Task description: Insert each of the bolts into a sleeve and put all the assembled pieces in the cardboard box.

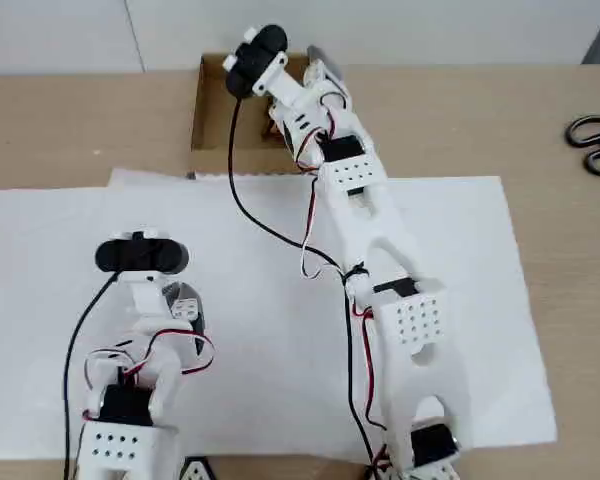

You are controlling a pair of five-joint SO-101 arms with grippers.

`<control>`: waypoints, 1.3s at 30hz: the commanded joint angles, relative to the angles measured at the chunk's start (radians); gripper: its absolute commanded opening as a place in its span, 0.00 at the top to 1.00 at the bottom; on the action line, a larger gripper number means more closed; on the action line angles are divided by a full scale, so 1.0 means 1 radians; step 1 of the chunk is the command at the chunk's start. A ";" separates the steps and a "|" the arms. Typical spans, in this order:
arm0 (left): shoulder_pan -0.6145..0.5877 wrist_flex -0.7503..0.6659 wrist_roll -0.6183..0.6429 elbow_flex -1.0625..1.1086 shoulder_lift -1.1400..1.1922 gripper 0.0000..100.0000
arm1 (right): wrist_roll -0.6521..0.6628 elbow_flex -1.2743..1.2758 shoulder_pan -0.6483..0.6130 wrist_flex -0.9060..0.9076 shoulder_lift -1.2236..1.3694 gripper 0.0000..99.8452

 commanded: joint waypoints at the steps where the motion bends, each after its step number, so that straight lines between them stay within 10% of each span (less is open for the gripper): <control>1: 0.005 0.005 -0.002 -0.007 -0.011 0.99 | 0.009 -0.052 -0.005 -0.024 -0.035 0.82; 9: 0.005 0.005 -0.002 -0.007 -0.011 0.99 | 0.008 -0.054 -0.004 0.142 -0.150 1.00; 39: 0.005 0.002 -0.002 -0.007 -0.011 0.99 | -0.522 -0.054 0.019 1.148 -0.733 1.00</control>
